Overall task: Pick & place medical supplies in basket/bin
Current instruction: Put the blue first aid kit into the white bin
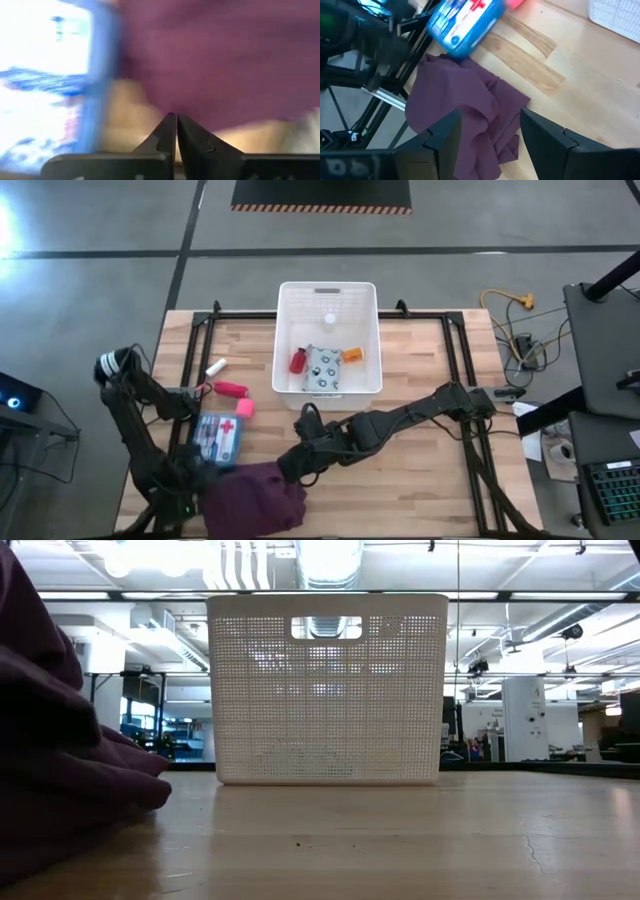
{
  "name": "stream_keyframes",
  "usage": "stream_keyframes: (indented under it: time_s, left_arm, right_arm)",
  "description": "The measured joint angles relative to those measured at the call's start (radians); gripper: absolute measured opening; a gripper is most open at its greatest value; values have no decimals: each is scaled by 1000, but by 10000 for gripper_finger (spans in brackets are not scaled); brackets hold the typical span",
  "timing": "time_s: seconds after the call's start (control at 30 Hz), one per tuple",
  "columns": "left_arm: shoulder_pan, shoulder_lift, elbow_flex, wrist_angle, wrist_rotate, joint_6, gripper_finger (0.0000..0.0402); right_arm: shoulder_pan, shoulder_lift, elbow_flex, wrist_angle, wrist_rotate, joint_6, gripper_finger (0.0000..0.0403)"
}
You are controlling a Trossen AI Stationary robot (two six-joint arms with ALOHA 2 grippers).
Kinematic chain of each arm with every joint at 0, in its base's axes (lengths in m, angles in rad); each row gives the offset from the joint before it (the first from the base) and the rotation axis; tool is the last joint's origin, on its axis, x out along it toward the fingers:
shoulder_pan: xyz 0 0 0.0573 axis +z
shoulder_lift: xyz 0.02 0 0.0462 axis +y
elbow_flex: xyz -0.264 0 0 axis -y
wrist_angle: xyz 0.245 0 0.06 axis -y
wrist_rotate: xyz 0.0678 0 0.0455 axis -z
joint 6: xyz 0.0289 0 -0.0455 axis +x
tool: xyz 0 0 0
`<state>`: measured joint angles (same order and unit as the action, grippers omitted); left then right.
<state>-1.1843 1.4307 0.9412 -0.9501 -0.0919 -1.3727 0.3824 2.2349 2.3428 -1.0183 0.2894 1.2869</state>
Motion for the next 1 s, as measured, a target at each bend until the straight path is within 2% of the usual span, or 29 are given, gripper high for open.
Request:
stream_keyframes:
  time_s: [0.03,0.2,0.33,0.4,0.5,0.63,0.7,0.8,0.9,1.0]
  left_arm:
    - [1,-25,-18,-41,-11,-4,0]
    - [3,-152,-81,-23,-85,-54,0]
    - [3,-205,-72,25,-265,-90,0]
    - [12,-203,-73,-25,-301,-144,1]
    - [24,-195,-86,-119,-283,-256,18]
    - [23,-209,-94,-147,-273,-325,75]
    - [32,-223,-94,-199,-212,-349,111]
    - [42,-247,-95,-302,-59,-420,149]
    - [40,-258,-95,-403,42,-534,158]
    - [40,-260,-96,-488,82,-559,147]
  right_arm:
    - [0,0,0,0,0,-1,192]
    - [-3,0,0,0,0,-3,192]
    - [-3,0,0,-1,0,-4,192]
    - [-3,0,0,-1,-1,-4,192]
    - [-3,0,0,-3,-1,-8,192]
    - [-4,0,0,-3,-2,-14,192]
    - [-4,0,0,-3,-2,-28,192]
    - [-5,0,0,-9,-2,-35,192]
    - [-8,0,0,-34,-2,-39,192]
    - [-12,0,0,-46,-2,-43,192]
